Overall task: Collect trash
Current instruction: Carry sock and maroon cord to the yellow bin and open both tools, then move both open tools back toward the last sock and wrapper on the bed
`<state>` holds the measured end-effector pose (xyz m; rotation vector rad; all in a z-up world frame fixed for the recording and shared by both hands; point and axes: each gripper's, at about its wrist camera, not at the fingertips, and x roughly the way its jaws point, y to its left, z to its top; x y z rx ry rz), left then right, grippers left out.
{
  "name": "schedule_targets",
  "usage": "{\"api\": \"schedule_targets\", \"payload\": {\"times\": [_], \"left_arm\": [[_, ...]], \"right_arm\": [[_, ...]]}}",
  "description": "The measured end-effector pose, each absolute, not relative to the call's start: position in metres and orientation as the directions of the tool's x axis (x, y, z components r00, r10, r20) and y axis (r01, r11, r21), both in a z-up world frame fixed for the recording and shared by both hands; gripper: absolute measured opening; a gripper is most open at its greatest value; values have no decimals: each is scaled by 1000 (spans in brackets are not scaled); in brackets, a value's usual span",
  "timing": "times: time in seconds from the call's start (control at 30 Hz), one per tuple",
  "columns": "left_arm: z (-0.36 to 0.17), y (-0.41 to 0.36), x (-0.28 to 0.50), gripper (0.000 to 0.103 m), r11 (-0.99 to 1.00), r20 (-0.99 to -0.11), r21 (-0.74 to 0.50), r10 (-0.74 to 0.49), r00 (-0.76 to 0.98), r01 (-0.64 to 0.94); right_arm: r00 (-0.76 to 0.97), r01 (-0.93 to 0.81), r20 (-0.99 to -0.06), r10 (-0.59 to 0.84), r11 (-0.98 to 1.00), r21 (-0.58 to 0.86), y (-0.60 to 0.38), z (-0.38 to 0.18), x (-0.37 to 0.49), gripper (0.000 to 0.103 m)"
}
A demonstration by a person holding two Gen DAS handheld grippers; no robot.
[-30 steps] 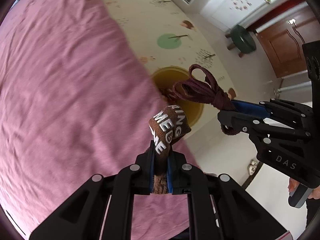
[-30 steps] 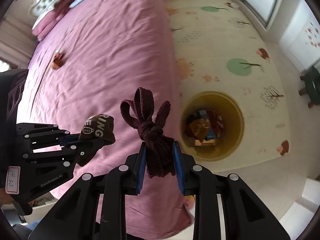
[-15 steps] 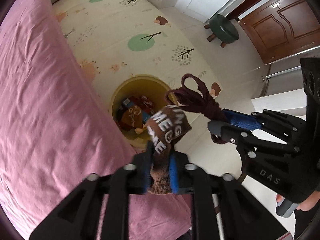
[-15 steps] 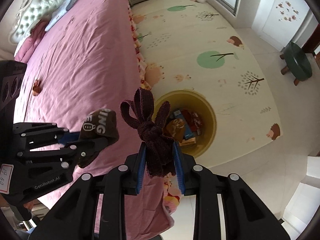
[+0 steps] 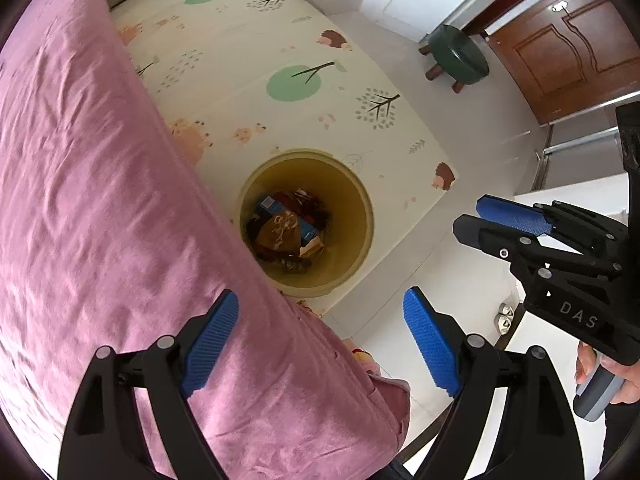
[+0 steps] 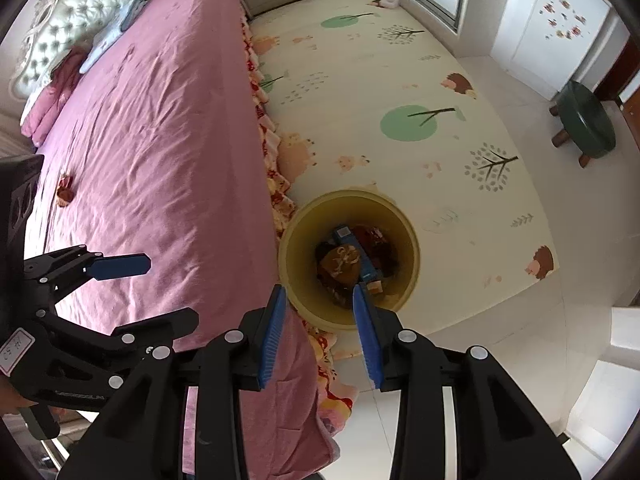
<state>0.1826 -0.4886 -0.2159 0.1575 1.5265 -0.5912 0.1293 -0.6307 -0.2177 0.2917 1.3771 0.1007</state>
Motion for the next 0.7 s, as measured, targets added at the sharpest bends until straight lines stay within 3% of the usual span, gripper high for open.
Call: {"api": "schedule_targets", "payload": {"times": [0.7], "left_arm": [[-168, -296, 190, 84, 961, -969, -168, -202, 141, 219]], "right_arm": [[151, -238, -927, 343, 923, 303, -455, -178, 180, 35]]}}
